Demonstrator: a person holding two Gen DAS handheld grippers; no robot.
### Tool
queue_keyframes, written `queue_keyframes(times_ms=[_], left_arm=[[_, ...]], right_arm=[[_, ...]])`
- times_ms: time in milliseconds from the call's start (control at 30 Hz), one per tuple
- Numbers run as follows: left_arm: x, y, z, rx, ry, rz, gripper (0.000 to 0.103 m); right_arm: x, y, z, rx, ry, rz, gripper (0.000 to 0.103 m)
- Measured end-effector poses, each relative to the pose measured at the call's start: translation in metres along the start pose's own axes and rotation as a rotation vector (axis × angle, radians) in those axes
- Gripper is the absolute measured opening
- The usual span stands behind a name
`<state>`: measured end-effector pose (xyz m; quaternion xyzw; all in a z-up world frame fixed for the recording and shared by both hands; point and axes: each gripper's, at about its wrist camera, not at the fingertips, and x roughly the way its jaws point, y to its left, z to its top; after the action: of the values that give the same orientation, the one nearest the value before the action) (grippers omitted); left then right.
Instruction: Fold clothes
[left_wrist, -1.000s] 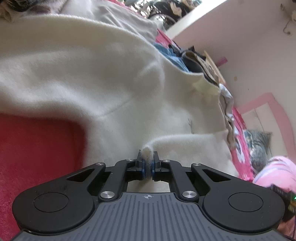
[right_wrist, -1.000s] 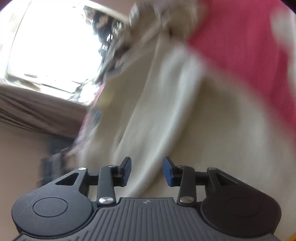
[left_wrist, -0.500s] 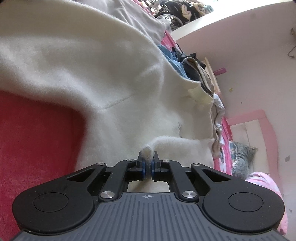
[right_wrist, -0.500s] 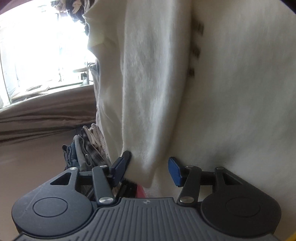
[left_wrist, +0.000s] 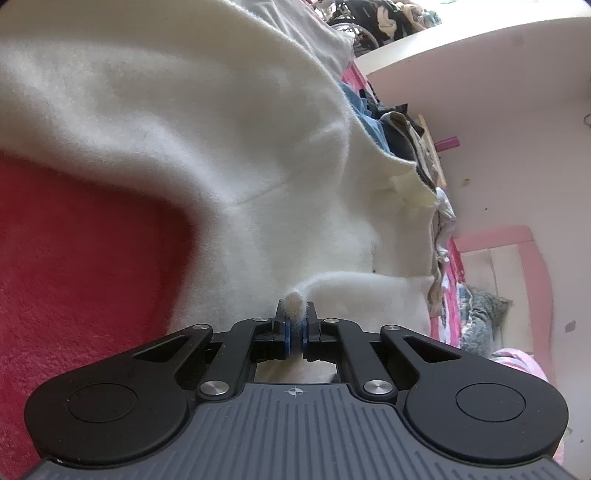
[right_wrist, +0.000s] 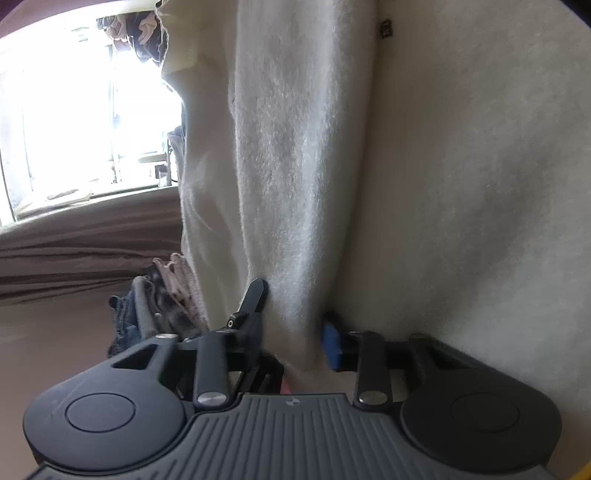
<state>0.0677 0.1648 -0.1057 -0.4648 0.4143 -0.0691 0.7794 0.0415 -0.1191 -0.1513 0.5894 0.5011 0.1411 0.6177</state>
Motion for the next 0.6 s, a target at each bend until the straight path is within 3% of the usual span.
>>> queue_keyframes(times_ms=[33, 67, 267, 400, 467, 600], left_arm=[[-0.001, 0.000, 0.000, 0.001, -0.002, -0.002, 0.004], [-0.002, -0.001, 0.000, 0.004, -0.003, -0.003, 0.004], [0.000, 0.004, 0.002, -0.005, 0.020, 0.026, 0.006], [-0.008, -0.001, 0.003, 0.037, -0.020, 0.048, 0.008], [-0.016, -0.005, 0.003, 0.079, -0.050, 0.078, 0.009], [-0.040, -0.006, 0.006, 0.129, -0.113, 0.128, 0.010]], right_arm=[[0.000, 0.001, -0.002, -0.008, -0.007, -0.010, 0.012], [0.000, 0.002, -0.003, -0.017, -0.013, -0.021, 0.010], [0.007, 0.003, -0.003, -0.034, 0.010, -0.051, 0.008], [0.000, 0.004, -0.001, -0.059, 0.064, -0.054, 0.018], [-0.009, 0.015, -0.006, -0.153, 0.065, -0.086, 0.026], [-0.029, 0.050, -0.018, -0.386, 0.023, -0.121, 0.026]])
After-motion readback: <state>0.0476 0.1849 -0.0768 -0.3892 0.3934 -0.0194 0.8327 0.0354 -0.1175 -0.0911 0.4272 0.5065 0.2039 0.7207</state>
